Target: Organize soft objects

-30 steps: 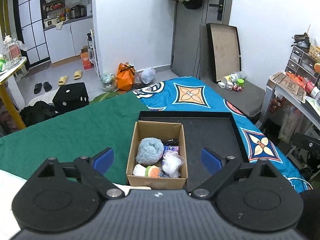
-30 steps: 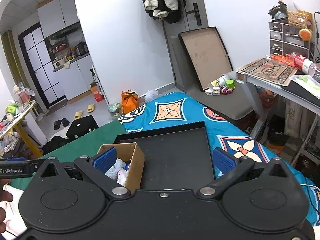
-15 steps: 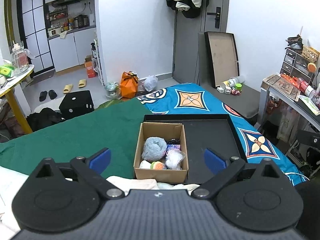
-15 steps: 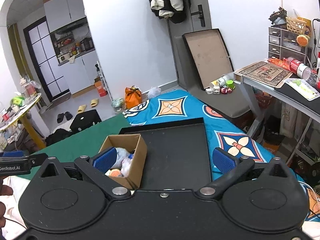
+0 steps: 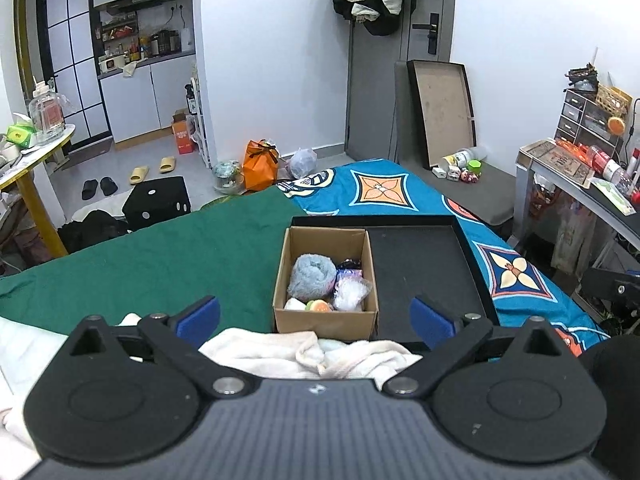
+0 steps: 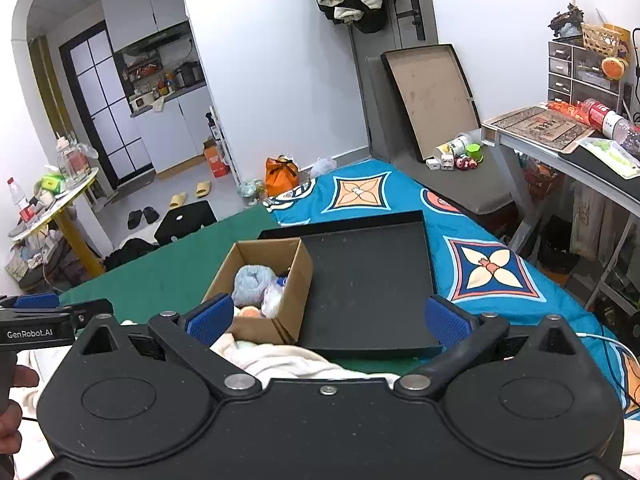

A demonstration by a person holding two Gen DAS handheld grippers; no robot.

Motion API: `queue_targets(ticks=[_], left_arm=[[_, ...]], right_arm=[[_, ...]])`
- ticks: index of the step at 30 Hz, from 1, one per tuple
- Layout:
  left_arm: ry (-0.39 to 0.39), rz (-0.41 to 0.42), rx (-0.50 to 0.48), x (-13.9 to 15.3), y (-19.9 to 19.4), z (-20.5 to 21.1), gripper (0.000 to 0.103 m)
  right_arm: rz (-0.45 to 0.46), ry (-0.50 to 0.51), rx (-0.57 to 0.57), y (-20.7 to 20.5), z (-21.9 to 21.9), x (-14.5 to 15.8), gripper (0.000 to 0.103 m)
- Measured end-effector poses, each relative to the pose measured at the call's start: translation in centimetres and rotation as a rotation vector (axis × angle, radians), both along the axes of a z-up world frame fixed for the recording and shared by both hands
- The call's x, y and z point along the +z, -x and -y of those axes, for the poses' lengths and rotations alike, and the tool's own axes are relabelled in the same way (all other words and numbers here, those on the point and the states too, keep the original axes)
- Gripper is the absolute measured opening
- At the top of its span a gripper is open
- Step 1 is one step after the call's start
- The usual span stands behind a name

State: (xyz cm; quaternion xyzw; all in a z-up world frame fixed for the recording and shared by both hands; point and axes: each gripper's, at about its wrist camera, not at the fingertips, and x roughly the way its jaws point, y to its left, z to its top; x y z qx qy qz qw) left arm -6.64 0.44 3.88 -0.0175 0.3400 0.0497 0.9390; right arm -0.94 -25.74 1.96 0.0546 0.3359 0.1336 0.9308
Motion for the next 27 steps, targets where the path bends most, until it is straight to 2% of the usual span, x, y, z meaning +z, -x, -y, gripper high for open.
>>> queue_targets(ticks=[27], left_arm=[[0.024, 0.017, -0.004, -0.5, 2.4, 0.4, 0.102]], right_arm=[[0.013, 0.016, -0.008, 2.6, 0.3, 0.3, 0.103]])
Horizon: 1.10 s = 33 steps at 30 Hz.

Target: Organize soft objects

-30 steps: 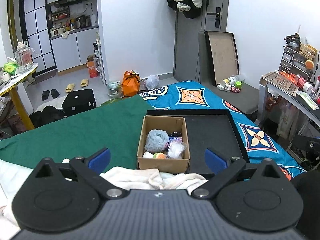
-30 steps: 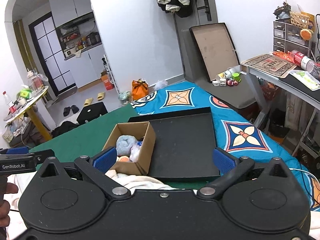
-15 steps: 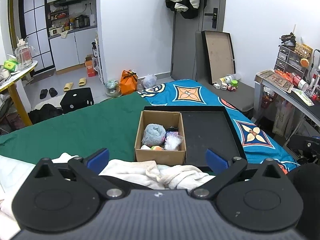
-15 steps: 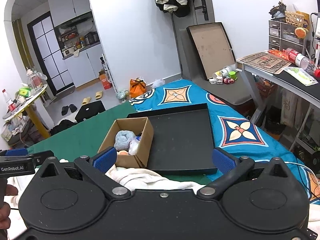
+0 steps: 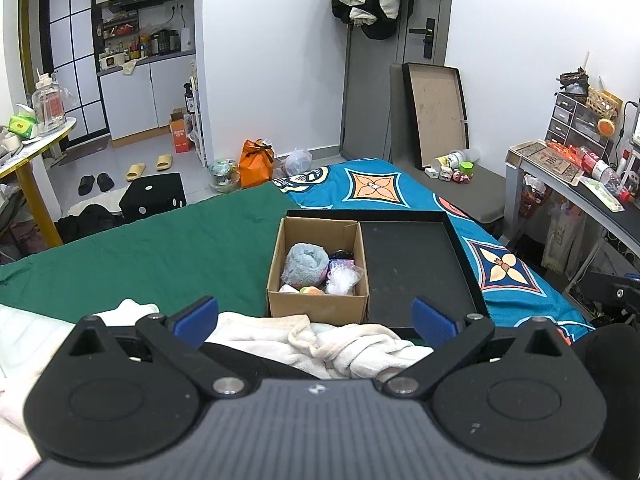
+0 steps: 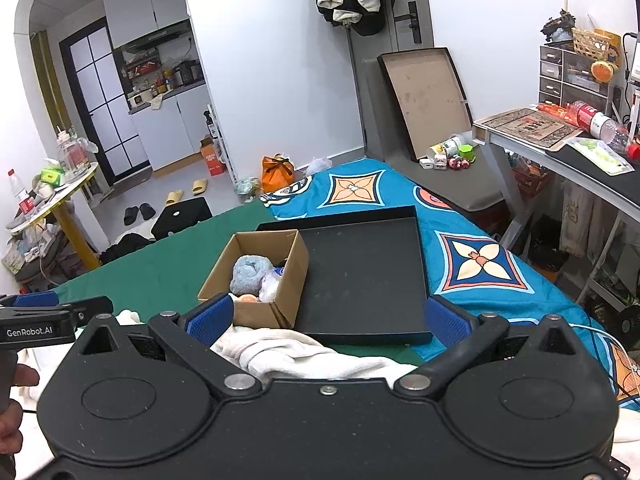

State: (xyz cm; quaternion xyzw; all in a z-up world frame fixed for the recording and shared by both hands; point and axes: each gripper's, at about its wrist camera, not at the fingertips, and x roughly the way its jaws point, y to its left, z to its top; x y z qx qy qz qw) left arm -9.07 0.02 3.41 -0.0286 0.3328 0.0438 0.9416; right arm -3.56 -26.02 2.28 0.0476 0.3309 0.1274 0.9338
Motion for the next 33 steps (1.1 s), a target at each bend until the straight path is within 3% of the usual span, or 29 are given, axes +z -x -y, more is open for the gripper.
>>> queue_targets(ticks=[12, 33], left_arm=[[-0.016, -0.008, 0.01, -0.6, -0.1, 0.3, 0.102], [0.0, -0.009, -0.006, -1.0, 0.3, 0.1, 0.102]], right_arm=[[-0.04, -0.025, 0.005, -0.7, 0.2, -1.2, 0.103], [-0.021, -0.021, 0.013, -0.1, 0.2, -1.0, 0.103]])
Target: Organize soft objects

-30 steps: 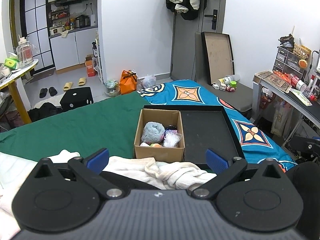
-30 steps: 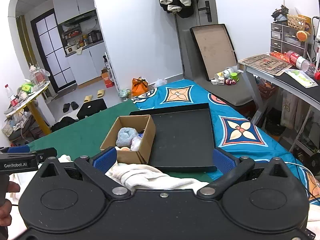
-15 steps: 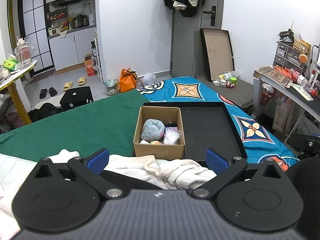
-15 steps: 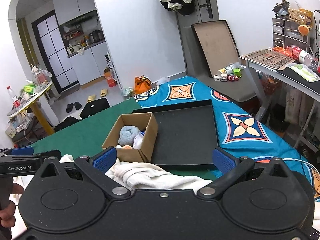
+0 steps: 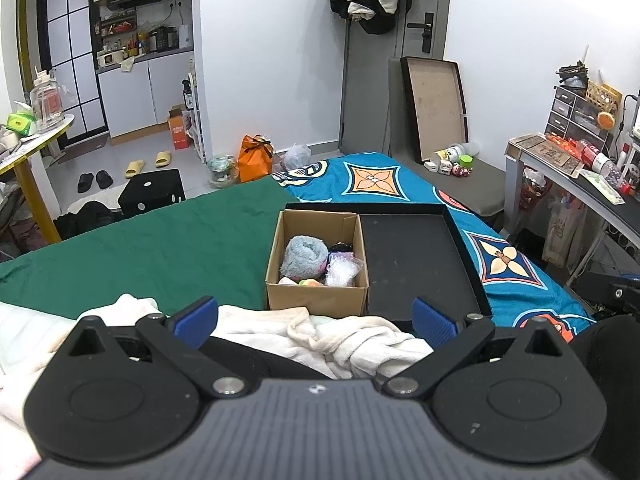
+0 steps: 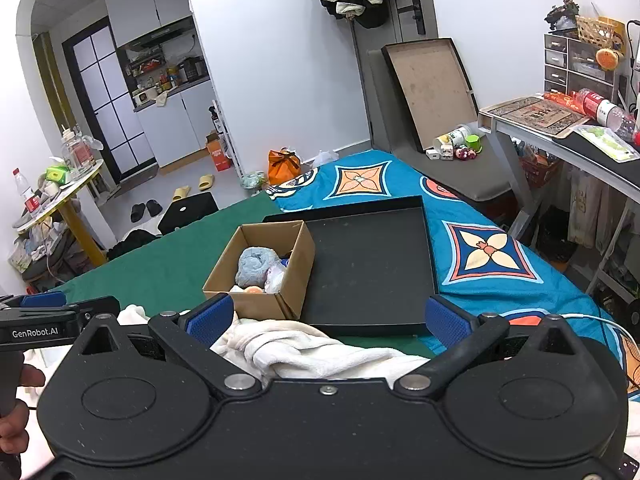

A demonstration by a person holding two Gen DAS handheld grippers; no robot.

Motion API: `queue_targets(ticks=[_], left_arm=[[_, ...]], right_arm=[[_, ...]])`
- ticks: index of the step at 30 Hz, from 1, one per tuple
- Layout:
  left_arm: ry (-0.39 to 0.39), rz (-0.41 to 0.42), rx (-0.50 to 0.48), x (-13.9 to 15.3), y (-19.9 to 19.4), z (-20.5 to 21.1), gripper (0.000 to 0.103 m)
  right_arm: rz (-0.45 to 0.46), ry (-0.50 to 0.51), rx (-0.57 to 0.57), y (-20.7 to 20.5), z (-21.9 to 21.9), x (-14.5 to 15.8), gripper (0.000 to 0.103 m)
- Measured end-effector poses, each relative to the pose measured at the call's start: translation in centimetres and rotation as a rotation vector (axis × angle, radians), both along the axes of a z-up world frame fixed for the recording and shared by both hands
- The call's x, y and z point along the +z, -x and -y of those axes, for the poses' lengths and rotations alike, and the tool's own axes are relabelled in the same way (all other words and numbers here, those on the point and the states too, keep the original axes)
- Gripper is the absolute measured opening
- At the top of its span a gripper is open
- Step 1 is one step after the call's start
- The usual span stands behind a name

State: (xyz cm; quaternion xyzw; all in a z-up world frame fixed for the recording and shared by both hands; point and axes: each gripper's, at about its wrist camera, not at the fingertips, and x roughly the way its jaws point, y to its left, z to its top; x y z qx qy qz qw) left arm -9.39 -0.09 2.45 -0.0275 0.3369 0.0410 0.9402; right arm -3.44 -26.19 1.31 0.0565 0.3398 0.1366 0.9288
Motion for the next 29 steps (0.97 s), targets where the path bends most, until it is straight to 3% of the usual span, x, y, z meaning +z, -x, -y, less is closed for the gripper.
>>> queue_targets(ticks=[29], left_arm=[[0.003, -0.003, -0.026, -0.7, -0.2, 0.3, 0.102]], right_arm=[[-0.026, 0.0, 0.008, -0.5, -0.2, -1.0, 0.103]])
